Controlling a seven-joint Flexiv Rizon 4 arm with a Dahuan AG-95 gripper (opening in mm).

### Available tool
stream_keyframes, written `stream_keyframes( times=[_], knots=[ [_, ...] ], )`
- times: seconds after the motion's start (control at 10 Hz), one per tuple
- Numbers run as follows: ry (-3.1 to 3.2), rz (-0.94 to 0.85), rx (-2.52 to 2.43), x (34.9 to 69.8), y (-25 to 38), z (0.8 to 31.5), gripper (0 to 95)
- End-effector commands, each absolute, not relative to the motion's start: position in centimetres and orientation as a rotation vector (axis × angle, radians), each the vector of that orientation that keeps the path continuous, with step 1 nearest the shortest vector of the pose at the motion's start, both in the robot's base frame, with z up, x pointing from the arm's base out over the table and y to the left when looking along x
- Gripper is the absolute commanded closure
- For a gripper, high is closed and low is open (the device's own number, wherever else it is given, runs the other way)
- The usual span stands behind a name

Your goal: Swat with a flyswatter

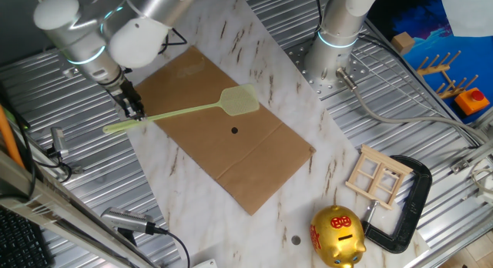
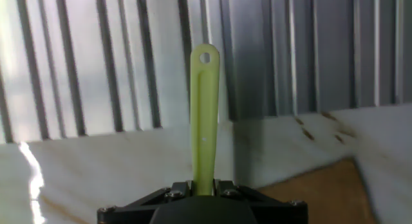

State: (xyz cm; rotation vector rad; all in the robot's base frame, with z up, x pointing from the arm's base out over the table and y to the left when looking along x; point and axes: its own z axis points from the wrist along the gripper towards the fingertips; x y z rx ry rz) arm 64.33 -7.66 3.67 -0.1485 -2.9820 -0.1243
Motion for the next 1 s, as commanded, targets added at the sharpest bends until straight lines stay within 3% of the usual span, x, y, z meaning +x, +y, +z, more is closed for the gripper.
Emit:
stream_keyframes(
  times=[0.1, 0.2, 0.3, 0.8, 0.9, 1.0],
  knots=[
    [-2.981, -0.135, -0.07, 64.4, -7.4, 4.0, 57.0],
    [-2.99, -0.141, -0.025, 64.3, -6.0, 5.0, 57.0],
    [-2.99, -0.141, -0.004, 64.4, -4.5, 5.4, 76.0],
    [-2.991, -0.171, 0.256, 65.4, -1.8, 4.5, 76.0],
    [-2.989, -0.172, 0.277, 65.4, -1.8, 4.5, 95.0],
    [-2.992, -0.178, 0.307, 65.4, -1.8, 4.5, 95.0]
  ],
)
